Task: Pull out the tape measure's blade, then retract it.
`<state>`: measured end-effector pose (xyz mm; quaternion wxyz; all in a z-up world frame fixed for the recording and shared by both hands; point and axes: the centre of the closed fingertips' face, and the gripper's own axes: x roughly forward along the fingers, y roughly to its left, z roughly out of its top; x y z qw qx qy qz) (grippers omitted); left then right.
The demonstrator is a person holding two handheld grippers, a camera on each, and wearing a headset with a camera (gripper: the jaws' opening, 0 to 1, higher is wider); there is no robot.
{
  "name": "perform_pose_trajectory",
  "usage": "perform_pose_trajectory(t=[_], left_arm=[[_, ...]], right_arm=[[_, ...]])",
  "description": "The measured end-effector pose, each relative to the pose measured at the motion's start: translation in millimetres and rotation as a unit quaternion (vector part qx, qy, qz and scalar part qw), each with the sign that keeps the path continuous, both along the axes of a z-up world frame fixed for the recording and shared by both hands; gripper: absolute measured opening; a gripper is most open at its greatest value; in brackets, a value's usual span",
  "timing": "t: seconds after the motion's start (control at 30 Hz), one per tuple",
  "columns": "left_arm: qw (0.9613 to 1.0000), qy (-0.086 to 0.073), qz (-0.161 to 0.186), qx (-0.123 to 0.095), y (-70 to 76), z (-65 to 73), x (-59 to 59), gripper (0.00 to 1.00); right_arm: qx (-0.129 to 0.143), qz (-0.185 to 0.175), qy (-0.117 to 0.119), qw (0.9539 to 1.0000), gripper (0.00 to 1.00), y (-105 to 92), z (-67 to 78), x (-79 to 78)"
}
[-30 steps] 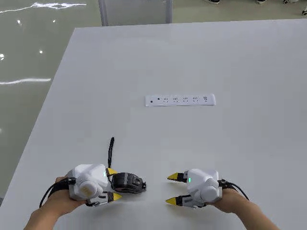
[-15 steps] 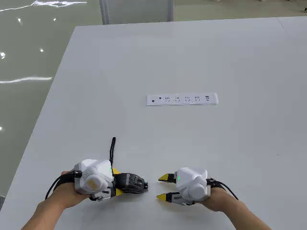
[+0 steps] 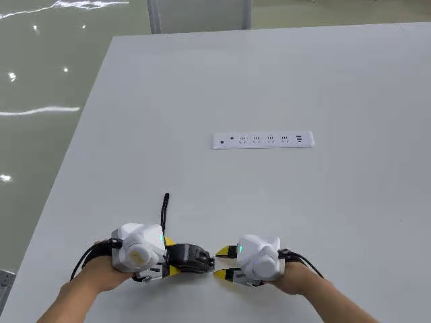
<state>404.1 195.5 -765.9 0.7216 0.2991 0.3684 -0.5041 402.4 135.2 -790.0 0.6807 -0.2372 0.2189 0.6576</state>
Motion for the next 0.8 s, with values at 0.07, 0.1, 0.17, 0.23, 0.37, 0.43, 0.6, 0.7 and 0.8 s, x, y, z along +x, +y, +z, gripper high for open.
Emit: perform_pose_trajectory(t=[0.07,0.1,0.17,0.23,0.37,0.43,0.6,0.7,0.8], left_arm=[[1.0000,0.001,-0.001,0.001,-0.2,0.6,-0.6,0.28],[1.0000,0.001,-0.001,0.002,-0.2,0.6,-0.5,0.28],[1.0000,0.002,-0.001,0.001,0.1,0.1,-0.6,0.28],[1.0000,0.003,-0.001,0.000,0.2,0.3,-0.8,0.28],[1.0000,0.006,-0.002,-0.002,0.7,-0.2,-0.8,0.28],[1.0000,0.008,-0.002,-0.003,1.1,-0.5,-0.9,0.28],[0.9999,0.009,-0.006,-0.003,0.9,0.5,-2.0,0.28],[0.9999,0.009,-0.008,0.000,1.7,0.5,-2.4,0.27],[0.9999,0.012,-0.006,0.001,4.1,0.0,-2.8,0.27]], right_arm=[[-0.001,0.002,0.002,1.0000,0.20,2.4,0.2,0.3],[-0.002,0.003,0.002,1.0000,0.19,3.2,0.0,0.4],[-0.005,0.006,0.009,0.9999,0.16,4.6,-2.9,-0.4],[-0.003,0.003,0.014,0.9999,0.16,6.7,-1.3,-0.5],[-0.004,0.007,0.013,0.9999,0.15,6.1,-1.6,-0.7],[-0.005,0.009,0.012,0.9999,0.14,6.0,-1.7,-1.3],[-0.013,0.019,0.004,0.9997,0.12,6.3,-2.2,-2.4],[-0.014,0.020,0.003,0.9997,0.12,6.2,-0.6,-2.4],[-0.012,0.021,0.003,0.9997,0.12,6.3,2.8,-1.6]])
